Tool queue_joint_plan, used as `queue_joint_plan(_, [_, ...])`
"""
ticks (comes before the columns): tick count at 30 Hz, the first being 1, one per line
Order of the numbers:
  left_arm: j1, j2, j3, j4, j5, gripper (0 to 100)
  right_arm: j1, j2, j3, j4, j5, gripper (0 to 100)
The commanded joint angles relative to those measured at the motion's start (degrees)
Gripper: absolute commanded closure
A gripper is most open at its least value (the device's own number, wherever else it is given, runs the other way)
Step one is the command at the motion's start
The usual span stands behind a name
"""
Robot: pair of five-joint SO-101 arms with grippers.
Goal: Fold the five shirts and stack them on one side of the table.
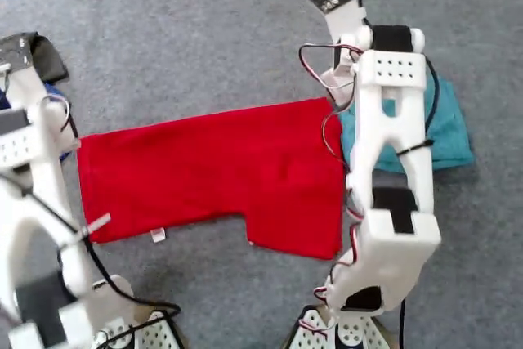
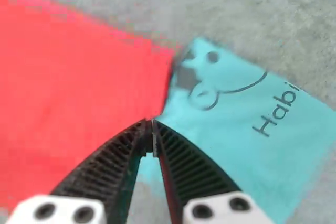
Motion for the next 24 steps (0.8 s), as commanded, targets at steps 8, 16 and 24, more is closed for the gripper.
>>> queue_joint_plan(8, [-5.3, -18.5, 38.4, -26.1, 1.3, 97, -4.8, -29.6, 24.7, 11.1, 17.5, 98.3])
queue_joint_plan(16, [-5.7, -18.5, 42.8, -32.2, 1.7, 97, -7.4, -58.6, 61.8, 4.9, 26.3, 82.1])
queue_joint_plan(24, [-5.8, -18.5, 43.3, -33.1, 1.7, 97, -15.7, -75.8, 91.4, -6.0, 30.1, 74.9])
